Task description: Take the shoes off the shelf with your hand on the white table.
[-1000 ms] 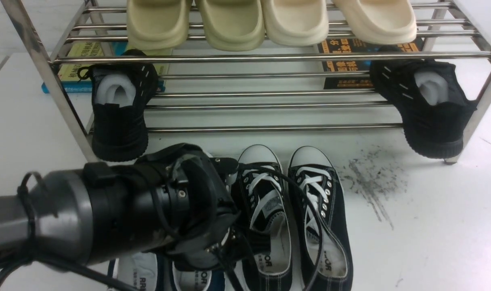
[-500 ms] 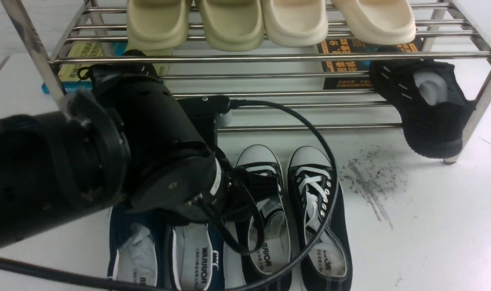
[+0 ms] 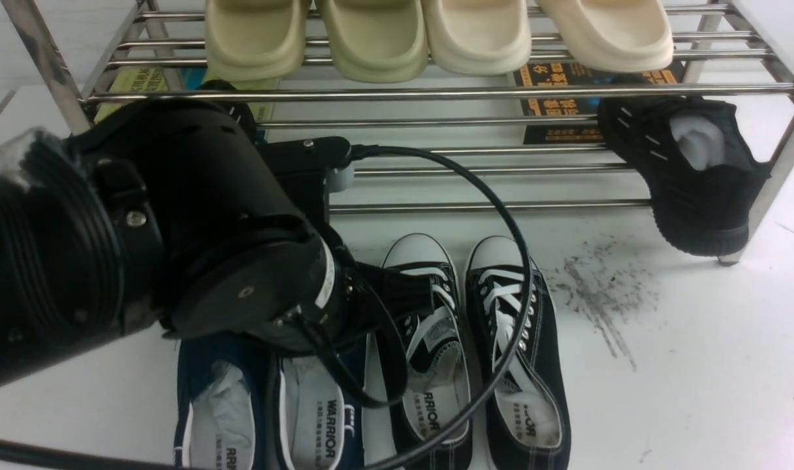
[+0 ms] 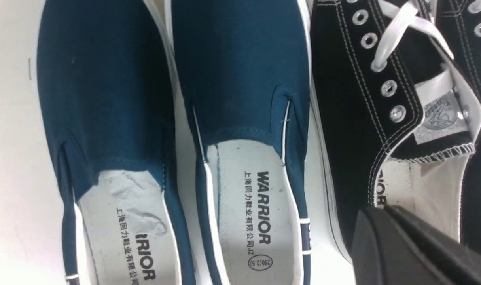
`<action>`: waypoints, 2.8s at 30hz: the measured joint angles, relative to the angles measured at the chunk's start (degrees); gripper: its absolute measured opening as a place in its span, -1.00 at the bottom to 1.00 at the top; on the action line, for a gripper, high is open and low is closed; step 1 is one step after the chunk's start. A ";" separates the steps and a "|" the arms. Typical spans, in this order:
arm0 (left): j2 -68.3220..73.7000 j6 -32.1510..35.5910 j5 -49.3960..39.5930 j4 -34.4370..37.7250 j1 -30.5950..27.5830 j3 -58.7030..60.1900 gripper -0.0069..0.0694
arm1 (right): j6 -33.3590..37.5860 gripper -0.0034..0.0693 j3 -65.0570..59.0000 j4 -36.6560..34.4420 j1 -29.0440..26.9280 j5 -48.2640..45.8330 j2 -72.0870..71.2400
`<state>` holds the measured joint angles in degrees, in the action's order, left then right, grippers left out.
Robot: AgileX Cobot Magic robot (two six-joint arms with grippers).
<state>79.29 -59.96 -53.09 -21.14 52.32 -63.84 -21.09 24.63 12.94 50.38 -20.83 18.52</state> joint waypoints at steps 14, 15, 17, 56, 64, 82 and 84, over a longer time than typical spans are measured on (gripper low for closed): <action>0.00 0.00 -3.41 -1.33 0.00 0.00 -0.81 | 0.00 -0.80 -0.07 0.80 0.00 0.74 0.00; 0.00 0.00 -3.55 -1.46 0.00 0.00 -0.81 | 0.00 -0.79 -0.07 0.80 0.00 0.74 0.00; 0.00 0.00 -4.23 -1.90 0.00 0.00 -0.81 | 0.00 -0.78 -0.07 0.80 0.00 0.79 0.00; -0.25 18.79 -17.61 -5.93 0.00 -23.45 -0.77 | 0.00 -0.69 -26.01 -12.33 -50.17 2.53 -19.09; -2.05 20.84 -17.61 -4.80 0.00 -24.07 -0.77 | 0.00 -0.68 -26.01 -12.33 -48.20 2.53 -19.09; -7.59 23.80 -17.61 -6.61 0.00 -24.14 -0.77 | 2.40 -0.62 -25.90 -10.54 -48.19 1.23 -19.09; -7.59 24.02 -17.61 -6.61 0.00 -24.14 -0.77 | 4.38 -0.62 -25.77 -9.70 -48.19 0.34 -19.09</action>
<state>71.69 -35.94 -70.70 -27.75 52.32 -87.98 -16.71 -1.15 3.25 2.18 -20.49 -0.58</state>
